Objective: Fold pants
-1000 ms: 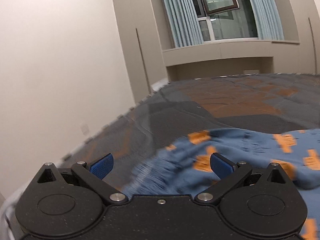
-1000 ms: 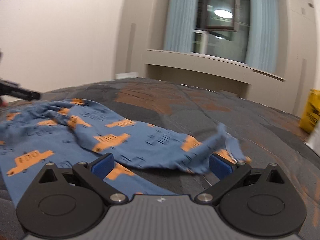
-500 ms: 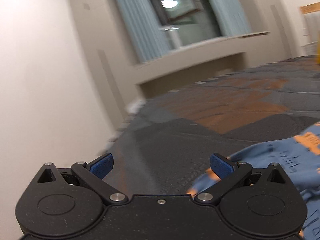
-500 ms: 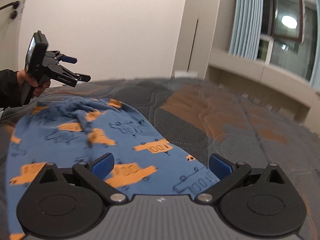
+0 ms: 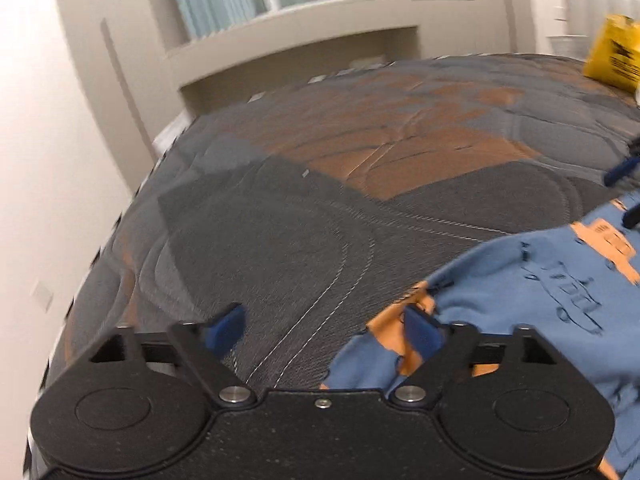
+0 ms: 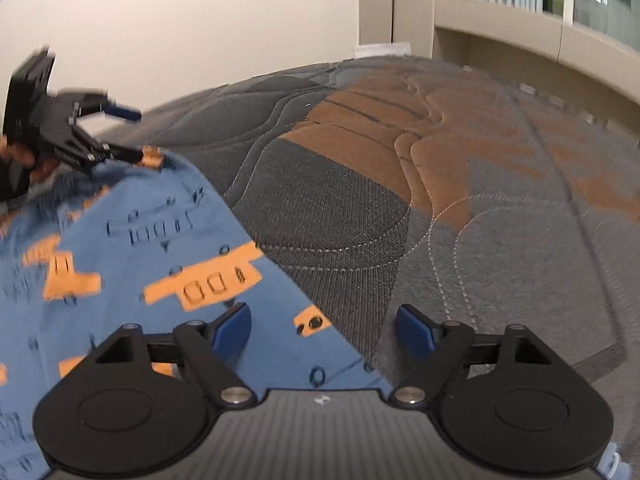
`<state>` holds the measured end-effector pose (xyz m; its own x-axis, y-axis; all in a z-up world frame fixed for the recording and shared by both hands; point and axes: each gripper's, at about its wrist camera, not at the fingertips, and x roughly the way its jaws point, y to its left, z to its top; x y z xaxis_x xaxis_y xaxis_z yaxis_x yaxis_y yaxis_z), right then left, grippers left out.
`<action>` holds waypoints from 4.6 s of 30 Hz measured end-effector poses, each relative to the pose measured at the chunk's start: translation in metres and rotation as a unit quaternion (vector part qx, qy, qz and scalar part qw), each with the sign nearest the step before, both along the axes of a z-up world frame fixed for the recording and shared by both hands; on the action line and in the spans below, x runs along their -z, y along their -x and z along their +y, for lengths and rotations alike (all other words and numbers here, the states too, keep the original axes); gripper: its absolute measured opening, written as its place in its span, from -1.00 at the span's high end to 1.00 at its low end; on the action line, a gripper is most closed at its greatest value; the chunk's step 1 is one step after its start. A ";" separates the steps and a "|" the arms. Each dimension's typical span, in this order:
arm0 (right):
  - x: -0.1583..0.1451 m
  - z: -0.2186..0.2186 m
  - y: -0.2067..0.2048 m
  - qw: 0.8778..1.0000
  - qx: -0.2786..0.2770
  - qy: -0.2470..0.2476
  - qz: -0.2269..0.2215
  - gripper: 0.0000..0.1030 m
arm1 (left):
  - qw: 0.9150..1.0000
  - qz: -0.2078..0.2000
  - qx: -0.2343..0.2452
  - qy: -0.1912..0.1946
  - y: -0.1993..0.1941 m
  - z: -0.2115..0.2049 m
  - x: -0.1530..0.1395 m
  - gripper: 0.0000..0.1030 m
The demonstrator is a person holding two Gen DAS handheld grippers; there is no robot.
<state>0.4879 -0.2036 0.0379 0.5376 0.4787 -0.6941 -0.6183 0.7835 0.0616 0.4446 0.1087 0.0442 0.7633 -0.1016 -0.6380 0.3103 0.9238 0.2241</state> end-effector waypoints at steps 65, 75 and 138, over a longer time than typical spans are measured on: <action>-0.078 0.028 0.129 0.981 0.099 -0.041 -0.159 0.93 | 0.989 -0.137 -0.005 0.063 0.101 0.020 -0.045 1.00; -0.067 0.067 0.287 0.965 0.035 0.064 -0.251 0.93 | 0.983 -0.167 0.046 0.060 0.226 0.026 -0.028 1.00; 0.017 0.047 0.411 0.963 0.123 0.007 -0.240 -0.96 | 0.987 -0.113 -0.047 0.102 0.322 -0.074 0.010 -0.99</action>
